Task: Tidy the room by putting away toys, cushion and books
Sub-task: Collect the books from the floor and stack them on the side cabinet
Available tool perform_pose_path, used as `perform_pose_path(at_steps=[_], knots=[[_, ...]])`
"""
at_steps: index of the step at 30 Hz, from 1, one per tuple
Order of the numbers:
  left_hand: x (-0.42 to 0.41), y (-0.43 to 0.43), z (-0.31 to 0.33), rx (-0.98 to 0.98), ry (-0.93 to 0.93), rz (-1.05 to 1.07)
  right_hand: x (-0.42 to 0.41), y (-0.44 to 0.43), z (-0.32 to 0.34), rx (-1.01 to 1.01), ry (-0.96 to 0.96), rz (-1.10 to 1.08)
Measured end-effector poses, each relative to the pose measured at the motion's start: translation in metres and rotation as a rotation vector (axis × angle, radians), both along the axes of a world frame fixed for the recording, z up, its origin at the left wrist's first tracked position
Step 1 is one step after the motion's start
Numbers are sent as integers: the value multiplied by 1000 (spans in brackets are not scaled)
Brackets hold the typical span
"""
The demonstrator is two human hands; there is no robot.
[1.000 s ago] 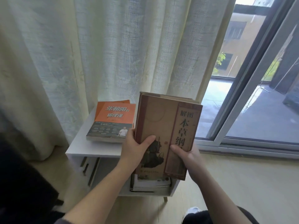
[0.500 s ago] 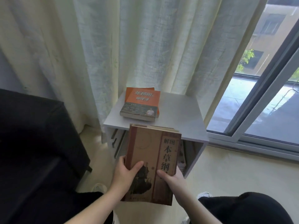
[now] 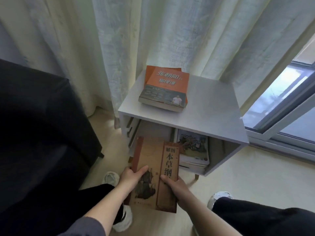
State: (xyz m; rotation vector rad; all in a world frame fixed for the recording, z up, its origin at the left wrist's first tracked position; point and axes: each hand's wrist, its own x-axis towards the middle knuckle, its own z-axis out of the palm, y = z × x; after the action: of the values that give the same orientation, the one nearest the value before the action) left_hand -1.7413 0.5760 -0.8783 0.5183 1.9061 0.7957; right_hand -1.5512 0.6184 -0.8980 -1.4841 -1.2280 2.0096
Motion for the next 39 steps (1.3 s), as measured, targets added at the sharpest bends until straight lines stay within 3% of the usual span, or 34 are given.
perform_pose_path(at_steps=[9,21,26,30,32,35,39], knots=[[-32,48,-47,-176,-88,-64,-28,41,-50,-196,-31,-23],[-56,77,-88,-340,-174,-69,-39,55,-95,-390,82,-155],[-67,51,-93,-334,-459,169,-51,69,-101,-411,65,-217],[-57,33,-93,-92,-743,551,-73,91,-93,-442,45,-287],[-40,34,-92,3,-851,645,-81,100,-87,-457,41,-286],[-18,49,-97,25,-817,703,-85,106,-76,-452,16,-289],[-16,75,-110,-11,-708,719,-68,100,-65,-409,-164,-222]])
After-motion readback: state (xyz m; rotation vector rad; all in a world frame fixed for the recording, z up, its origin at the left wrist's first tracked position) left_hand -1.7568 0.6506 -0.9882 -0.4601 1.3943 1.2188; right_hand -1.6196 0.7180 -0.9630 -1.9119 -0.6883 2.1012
